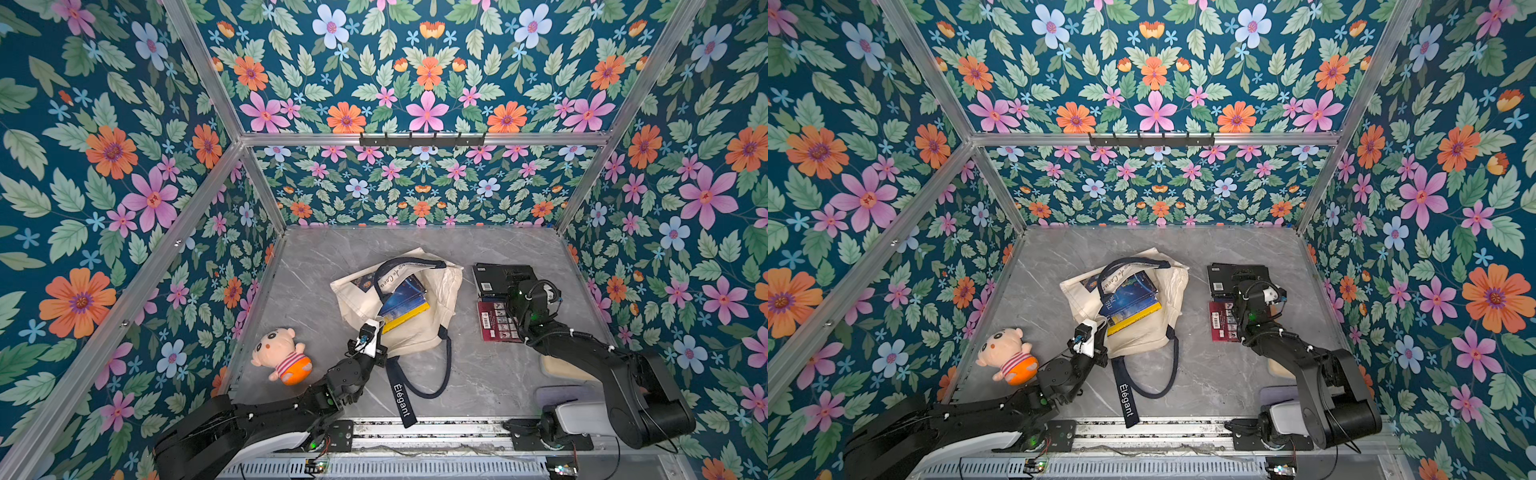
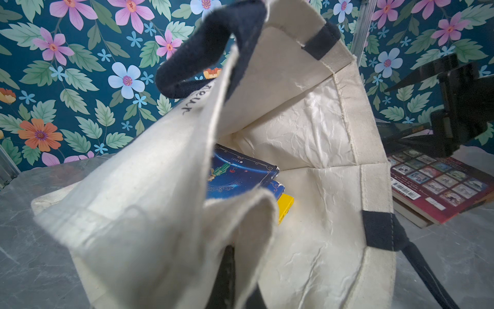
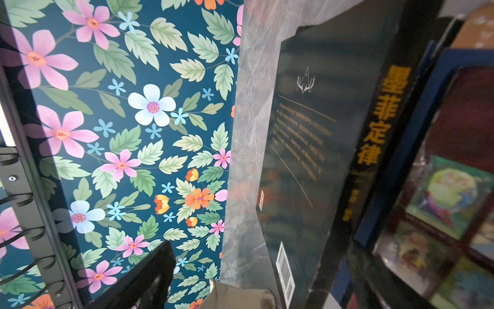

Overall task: Take out the books from the canvas bag
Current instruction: Place the book on the book.

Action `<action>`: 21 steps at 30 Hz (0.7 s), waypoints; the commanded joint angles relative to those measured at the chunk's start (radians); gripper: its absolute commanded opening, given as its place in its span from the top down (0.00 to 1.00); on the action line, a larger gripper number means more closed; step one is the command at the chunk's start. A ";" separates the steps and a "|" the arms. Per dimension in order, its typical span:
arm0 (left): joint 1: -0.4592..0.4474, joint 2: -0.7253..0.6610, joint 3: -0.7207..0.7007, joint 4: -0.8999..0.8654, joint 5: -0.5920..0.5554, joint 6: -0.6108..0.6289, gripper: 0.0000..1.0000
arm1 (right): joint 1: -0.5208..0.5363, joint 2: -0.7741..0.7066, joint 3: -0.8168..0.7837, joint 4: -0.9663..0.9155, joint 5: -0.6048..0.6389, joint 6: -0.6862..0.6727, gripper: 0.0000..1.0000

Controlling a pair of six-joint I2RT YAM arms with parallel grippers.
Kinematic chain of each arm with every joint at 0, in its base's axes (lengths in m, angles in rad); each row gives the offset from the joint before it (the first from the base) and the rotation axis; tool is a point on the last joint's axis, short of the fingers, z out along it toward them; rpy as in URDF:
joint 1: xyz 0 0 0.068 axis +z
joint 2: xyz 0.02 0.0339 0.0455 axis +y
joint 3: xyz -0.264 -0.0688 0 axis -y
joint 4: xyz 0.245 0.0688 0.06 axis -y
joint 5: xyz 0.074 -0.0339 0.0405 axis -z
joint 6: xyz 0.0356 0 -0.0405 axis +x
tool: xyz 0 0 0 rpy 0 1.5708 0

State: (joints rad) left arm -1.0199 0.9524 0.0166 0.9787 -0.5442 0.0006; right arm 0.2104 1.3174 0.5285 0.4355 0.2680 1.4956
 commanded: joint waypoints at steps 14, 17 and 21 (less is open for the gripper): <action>0.002 -0.008 0.008 0.029 0.004 -0.002 1.00 | 0.000 -0.080 0.033 -0.195 -0.015 -0.071 0.01; 0.001 -0.006 0.009 0.029 0.005 -0.002 1.00 | -0.002 -0.050 0.034 -0.187 -0.026 -0.060 0.01; 0.002 -0.003 0.010 0.029 0.007 -0.004 1.00 | -0.002 -0.026 0.050 -0.230 -0.046 -0.038 0.01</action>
State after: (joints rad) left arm -1.0199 0.9489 0.0185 0.9741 -0.5426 0.0002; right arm 0.2085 1.2823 0.5663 0.2379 0.2394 1.4361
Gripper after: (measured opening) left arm 0.058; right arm 0.992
